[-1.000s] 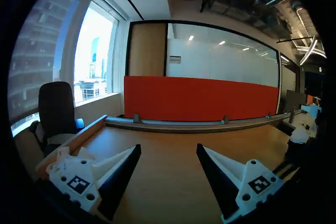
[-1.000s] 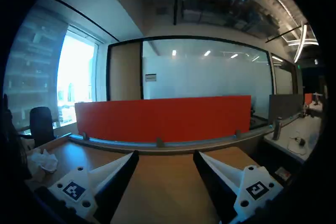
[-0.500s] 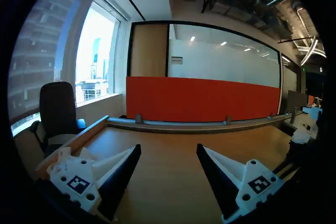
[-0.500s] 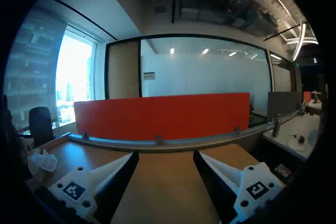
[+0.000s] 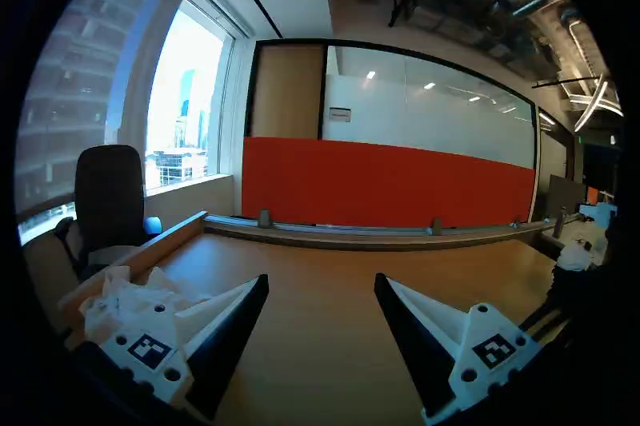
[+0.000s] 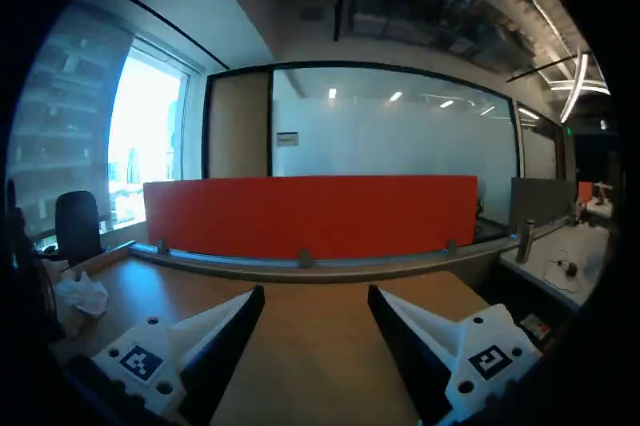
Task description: Fold towel
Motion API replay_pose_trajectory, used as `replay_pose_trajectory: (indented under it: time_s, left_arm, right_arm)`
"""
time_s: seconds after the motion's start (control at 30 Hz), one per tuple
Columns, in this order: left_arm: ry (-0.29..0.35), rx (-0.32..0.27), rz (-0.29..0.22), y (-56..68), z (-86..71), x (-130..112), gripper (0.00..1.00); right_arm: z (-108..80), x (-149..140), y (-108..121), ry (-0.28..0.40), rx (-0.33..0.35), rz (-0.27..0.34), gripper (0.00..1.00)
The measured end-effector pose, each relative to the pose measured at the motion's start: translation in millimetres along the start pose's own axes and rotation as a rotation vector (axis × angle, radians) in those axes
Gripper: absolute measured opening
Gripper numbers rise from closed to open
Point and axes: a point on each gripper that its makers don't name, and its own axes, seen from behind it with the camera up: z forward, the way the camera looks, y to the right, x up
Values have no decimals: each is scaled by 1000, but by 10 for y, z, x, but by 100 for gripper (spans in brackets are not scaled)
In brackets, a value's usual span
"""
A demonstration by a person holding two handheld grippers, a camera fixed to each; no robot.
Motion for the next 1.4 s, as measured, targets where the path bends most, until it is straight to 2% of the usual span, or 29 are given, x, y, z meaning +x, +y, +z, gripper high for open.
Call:
replay_pose_trajectory:
  time_s: [0.4,0.97,1.4]
  left_arm:
    - [33,1,40,29,24,-377,98]
    - [79,18,36,9,8,-870,98]
    - [108,8,33,31,63,-986,98]
  right_arm:
    - [-22,-155,-122,1,22,-15,100]
    - [-52,-358,-156,2,33,-8,100]
    - [-127,-413,-178,14,32,-25,100]
